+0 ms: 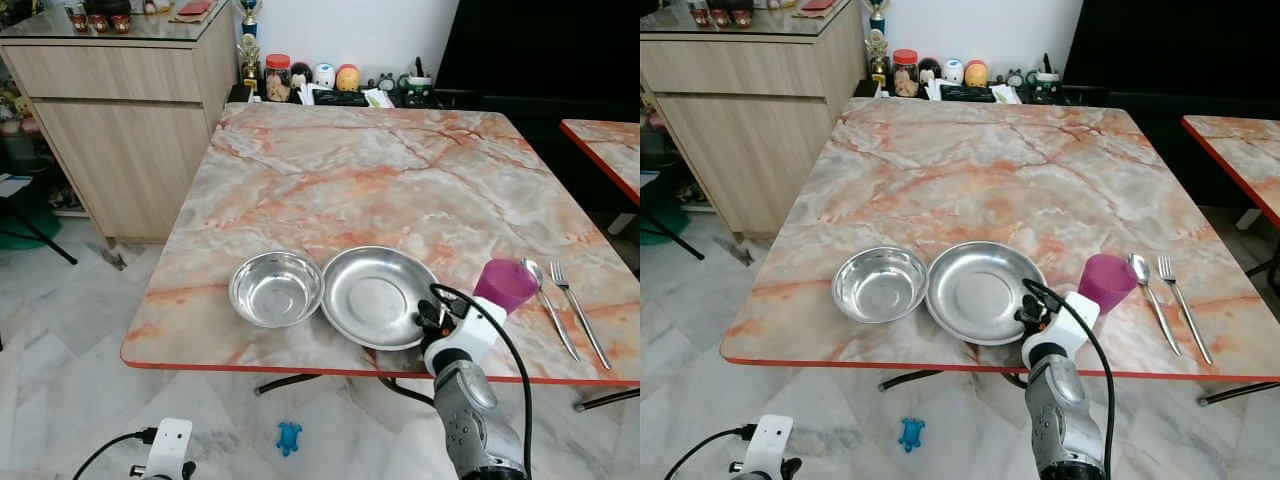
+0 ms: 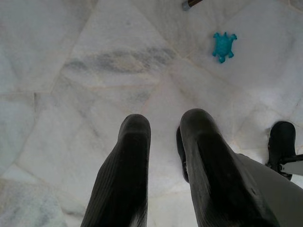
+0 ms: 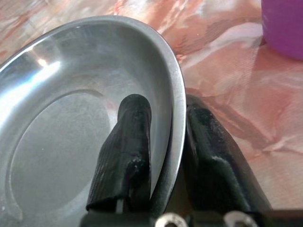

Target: Setting the table

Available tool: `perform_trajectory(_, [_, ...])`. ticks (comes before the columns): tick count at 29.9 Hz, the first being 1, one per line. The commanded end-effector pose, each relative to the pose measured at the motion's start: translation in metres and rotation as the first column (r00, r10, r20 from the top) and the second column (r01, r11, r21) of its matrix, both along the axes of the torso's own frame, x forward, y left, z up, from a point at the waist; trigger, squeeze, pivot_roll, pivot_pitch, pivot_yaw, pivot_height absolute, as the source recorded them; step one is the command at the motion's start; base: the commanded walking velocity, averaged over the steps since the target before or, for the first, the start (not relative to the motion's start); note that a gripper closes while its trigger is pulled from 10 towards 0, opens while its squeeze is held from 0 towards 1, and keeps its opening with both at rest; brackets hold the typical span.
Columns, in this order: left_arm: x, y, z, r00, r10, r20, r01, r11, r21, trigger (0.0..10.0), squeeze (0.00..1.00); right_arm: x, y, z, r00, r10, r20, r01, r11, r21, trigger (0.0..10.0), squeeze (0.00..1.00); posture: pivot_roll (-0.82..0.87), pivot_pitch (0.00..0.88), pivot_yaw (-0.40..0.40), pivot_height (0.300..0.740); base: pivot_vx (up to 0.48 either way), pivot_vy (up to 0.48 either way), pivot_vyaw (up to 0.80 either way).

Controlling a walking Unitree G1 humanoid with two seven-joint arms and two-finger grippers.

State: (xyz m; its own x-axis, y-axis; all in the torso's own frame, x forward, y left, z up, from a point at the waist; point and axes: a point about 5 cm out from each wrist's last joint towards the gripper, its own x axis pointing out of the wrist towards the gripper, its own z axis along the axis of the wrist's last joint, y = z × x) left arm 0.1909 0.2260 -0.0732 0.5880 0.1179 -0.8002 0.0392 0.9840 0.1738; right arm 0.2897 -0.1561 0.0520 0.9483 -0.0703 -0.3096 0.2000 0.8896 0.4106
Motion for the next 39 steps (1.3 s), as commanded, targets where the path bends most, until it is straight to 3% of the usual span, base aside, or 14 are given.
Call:
perform_trajectory(1, [-0.006, -0.003, -0.004, 0.999, -0.021, -0.027, 0.021, 1.0, -0.003, 10.0, 0.0, -0.002, -0.003, -0.002, 1.0, -0.028, -0.008, 0.028, 1.0, -0.005, 0.0, 0.0, 0.12, 0.0, -0.064, 0.74, 0.0, 0.0, 0.0])
perform_trajectory(8, [-0.006, -0.003, -0.004, 0.999, -0.024, -0.026, 0.024, 1.0, -0.004, 10.0, 0.0, 0.003, -0.011, 0.017, 0.993, -0.042, 0.111, 0.061, 0.982, -0.178, 0.0, 0.0, 0.12, 0.0, -0.061, 0.74, 0.0, 0.0, 0.0])
perform_trajectory(9, [-0.006, -0.004, -0.004, 0.999, -0.027, -0.026, 0.027, 1.0, -0.003, 10.0, 0.0, 0.005, -0.011, 0.03, 0.981, -0.04, 0.192, 0.08, 0.975, -0.208, 0.0, 0.0, 0.12, 0.0, -0.061, 0.74, 0.0, 0.0, 0.0])
perform_trajectory(12, [-0.006, -0.004, -0.004, 0.999, -0.027, -0.026, 0.027, 1.0, -0.003, 10.0, 0.0, 0.006, -0.011, 0.035, 0.975, -0.041, 0.22, 0.089, 0.974, -0.21, 0.0, 0.0, 0.12, 0.0, -0.061, 0.74, 0.0, 0.0, 0.0])
perform_trajectory(13, [-0.005, -0.004, -0.004, 0.999, -0.028, -0.026, 0.028, 1.0, -0.003, 10.0, 0.0, 0.008, -0.007, 0.046, 0.956, -0.025, 0.292, 0.087, 0.975, -0.204, 0.0, 0.0, 0.12, 0.0, -0.062, 0.74, 0.0, 0.0, 0.0])
perform_trajectory(15, [-0.005, -0.004, -0.004, 0.999, -0.029, -0.026, 0.029, 1.0, -0.003, 10.0, 0.0, 0.009, -0.005, 0.05, 0.947, -0.012, 0.321, 0.082, 0.976, -0.204, 0.0, 0.0, 0.12, 0.0, -0.063, 0.74, 0.0, 0.0, 0.0])
perform_trajectory(16, [-0.005, -0.004, -0.004, 0.999, -0.029, -0.026, 0.029, 1.0, -0.003, 10.0, 0.0, 0.009, -0.001, 0.055, 0.935, 0.01, 0.354, 0.072, 0.973, -0.219, 7.6, 0.0, 0.12, 0.0, -0.063, 0.74, 0.0, 0.0, 0.0])
perform_trajectory(17, [-0.006, -0.005, -0.004, 0.999, -0.029, -0.027, 0.029, 1.0, -0.003, 10.0, 0.0, 0.009, 0.0, 0.057, 0.931, 0.019, 0.364, 0.07, 0.971, -0.23, 10.0, 0.0, 0.12, 0.0, -0.063, 0.74, 0.0, 0.0, 0.0])
perform_trajectory(19, [-0.006, -0.005, -0.004, 0.999, -0.032, -0.027, 0.032, 0.999, -0.004, 10.0, 0.0, 0.01, 0.006, 0.064, 0.911, 0.076, 0.405, 0.059, 0.948, -0.312, 10.0, 0.0, 0.12, 0.0, -0.062, 0.74, 0.0, 0.0, 0.0])
perform_trajectory(24, [-0.006, -0.005, -0.005, 0.999, -0.032, -0.029, 0.031, 1.0, -0.003, 10.0, 0.0, 0.009, 0.011, 0.082, 0.866, 0.103, 0.488, 0.094, 0.927, -0.363, 10.0, 0.0, 0.12, 0.0, -0.061, 0.74, 0.0, 0.0, 0.0])
perform_trajectory(25, [-0.006, -0.004, -0.004, 0.999, -0.023, -0.025, 0.024, 1.0, 0.004, 10.0, 0.0, 0.009, 0.012, 0.091, 0.836, 0.122, 0.534, 0.113, 0.915, -0.387, 10.0, 0.0, 0.12, 0.0, -0.061, 0.74, 0.0, 0.0, 0.0])
perform_trajectory(39, [-0.01, 0.005, -0.004, 1.0, 0.018, -0.012, -0.018, 1.0, 0.013, 10.0, 0.0, 0.003, 0.01, 0.126, 0.734, 0.106, 0.671, 0.221, 0.896, -0.384, 10.0, 0.0, 0.12, 0.0, -0.053, 0.74, 0.0, 0.0, 0.0])
